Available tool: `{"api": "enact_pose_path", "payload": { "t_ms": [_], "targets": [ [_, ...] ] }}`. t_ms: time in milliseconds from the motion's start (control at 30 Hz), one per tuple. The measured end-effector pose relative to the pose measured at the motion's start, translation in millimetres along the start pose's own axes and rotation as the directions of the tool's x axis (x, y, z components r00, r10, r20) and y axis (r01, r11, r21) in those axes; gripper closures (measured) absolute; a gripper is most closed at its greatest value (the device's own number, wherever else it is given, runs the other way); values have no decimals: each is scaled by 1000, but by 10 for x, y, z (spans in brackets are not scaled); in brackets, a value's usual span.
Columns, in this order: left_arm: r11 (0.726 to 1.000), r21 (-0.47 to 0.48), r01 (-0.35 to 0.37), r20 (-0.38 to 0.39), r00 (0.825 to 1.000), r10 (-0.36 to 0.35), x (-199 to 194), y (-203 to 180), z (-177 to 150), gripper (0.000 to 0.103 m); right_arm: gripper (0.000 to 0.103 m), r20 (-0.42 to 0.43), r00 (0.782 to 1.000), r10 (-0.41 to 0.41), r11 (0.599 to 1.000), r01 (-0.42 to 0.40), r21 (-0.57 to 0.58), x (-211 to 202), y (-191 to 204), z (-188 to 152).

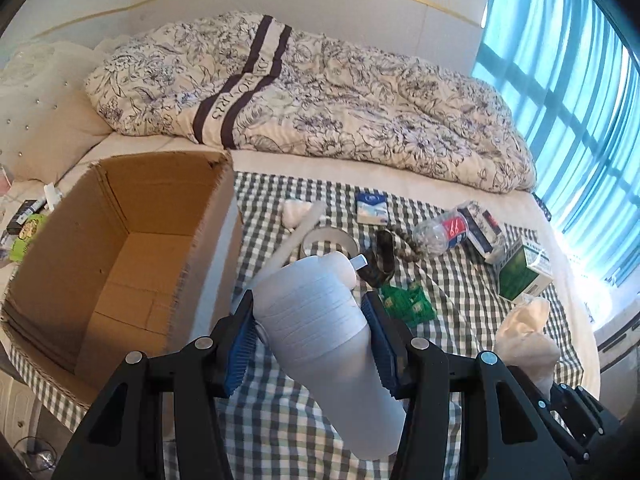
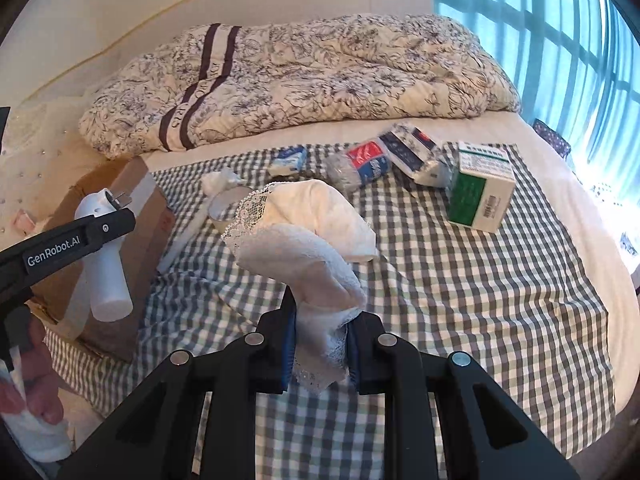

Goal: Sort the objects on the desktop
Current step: 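Carry the lace cloth and white bottle with both tools over the cardboard box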

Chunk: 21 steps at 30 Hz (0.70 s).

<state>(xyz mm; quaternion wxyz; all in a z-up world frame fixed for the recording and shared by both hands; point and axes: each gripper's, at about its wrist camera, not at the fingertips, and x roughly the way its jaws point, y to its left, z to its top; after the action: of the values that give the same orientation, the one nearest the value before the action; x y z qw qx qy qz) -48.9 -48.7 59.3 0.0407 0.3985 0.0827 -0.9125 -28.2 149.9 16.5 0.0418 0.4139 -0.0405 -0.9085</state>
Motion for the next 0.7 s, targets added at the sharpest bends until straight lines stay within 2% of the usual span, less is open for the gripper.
{"api": "enact_pose_path", "payload": {
  "t_ms": [200, 700],
  "targets": [
    [1000, -17, -7, 16, 1000, 7, -119, 190, 51, 50, 83, 33, 999, 14, 999, -12, -48, -80, 309, 66],
    [996, -86, -33, 51, 998, 37, -355, 784, 180, 50, 83, 46, 997, 56, 989, -50, -138, -151, 940, 142]
  ]
}}
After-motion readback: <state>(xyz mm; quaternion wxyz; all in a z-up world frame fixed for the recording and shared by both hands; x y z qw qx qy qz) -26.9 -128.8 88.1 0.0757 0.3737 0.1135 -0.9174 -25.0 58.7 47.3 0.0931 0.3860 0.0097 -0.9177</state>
